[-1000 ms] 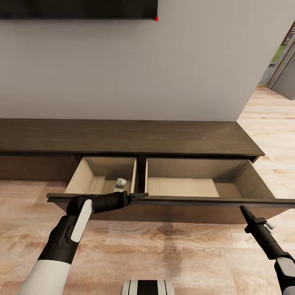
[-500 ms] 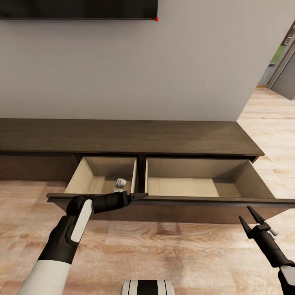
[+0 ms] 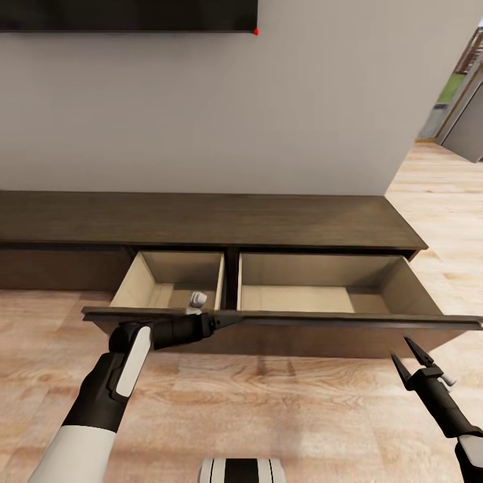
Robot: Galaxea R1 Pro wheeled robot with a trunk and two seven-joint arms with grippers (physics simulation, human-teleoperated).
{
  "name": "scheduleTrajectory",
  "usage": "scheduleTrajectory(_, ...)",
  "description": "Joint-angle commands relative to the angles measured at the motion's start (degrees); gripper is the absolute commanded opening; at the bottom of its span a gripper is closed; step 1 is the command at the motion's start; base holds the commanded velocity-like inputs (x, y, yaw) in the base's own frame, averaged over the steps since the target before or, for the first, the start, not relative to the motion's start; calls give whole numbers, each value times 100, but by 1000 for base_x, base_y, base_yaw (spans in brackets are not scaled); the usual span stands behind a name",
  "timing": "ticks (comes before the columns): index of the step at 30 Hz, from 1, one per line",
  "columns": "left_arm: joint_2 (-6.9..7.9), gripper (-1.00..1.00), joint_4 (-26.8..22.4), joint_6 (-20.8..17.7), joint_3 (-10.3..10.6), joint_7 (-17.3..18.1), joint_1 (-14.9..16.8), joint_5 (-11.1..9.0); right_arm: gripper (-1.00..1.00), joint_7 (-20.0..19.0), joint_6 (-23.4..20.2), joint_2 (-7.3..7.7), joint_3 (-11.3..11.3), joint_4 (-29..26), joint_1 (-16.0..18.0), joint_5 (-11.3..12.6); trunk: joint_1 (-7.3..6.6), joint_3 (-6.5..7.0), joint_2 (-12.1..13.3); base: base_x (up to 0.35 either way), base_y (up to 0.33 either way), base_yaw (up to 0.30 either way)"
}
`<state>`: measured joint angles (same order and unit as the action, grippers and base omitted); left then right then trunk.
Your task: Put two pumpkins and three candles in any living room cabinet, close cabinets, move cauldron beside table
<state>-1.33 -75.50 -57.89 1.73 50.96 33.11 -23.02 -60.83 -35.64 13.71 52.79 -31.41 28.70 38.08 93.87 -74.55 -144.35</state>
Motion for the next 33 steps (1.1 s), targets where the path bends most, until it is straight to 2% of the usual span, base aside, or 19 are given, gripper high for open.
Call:
scheduleTrajectory(1,-4,100,0,-21,-3,19,3,9,100,-8,-39,0,12,4,4,15,-3,-4,-2,-120,0,0)
scheduleTrajectory(13,1,100,0,-21,-6,31,3,9,100,-8,-39,-2,12,4,4,15,-3,-4,-2,-23,0,0)
scheduleTrajectory(21,1,100,0,-21,-6,29,3,9,100,-8,-39,-7,12,4,4,8,-23,173,9,0,0,0)
scheduleTrajectory(33,-1,100,-5,-21,-5,26,3,9,100,-8,-35,-8,13,4,4,6,-23,173,9,-43,0,0)
